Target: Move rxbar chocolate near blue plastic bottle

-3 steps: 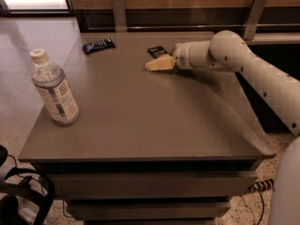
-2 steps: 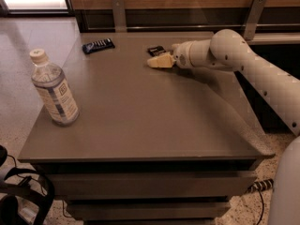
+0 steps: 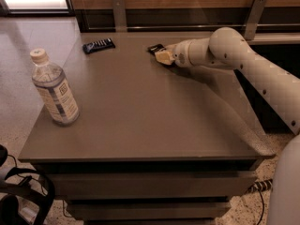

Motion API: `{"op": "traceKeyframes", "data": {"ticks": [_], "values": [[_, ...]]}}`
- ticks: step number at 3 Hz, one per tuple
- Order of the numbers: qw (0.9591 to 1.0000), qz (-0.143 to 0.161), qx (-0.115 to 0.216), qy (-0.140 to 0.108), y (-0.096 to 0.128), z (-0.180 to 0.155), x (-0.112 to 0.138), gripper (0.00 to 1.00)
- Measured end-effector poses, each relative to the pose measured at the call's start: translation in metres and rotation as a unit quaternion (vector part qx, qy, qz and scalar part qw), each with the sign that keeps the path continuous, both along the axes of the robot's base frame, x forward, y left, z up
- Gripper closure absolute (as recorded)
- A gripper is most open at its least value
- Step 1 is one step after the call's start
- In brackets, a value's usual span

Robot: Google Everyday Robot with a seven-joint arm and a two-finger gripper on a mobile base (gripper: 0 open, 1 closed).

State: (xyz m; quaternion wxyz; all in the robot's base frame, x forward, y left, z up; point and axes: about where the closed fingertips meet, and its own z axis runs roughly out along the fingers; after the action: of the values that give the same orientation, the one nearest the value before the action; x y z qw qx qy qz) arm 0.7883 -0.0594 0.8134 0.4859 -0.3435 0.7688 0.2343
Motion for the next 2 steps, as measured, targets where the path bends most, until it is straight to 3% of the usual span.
{"op": "traceKeyframes", "data": {"ticks": [2], "values": [[1.0000,0.000,0.000,0.000,0.0001,0.0002,0.0000,1.00]]}}
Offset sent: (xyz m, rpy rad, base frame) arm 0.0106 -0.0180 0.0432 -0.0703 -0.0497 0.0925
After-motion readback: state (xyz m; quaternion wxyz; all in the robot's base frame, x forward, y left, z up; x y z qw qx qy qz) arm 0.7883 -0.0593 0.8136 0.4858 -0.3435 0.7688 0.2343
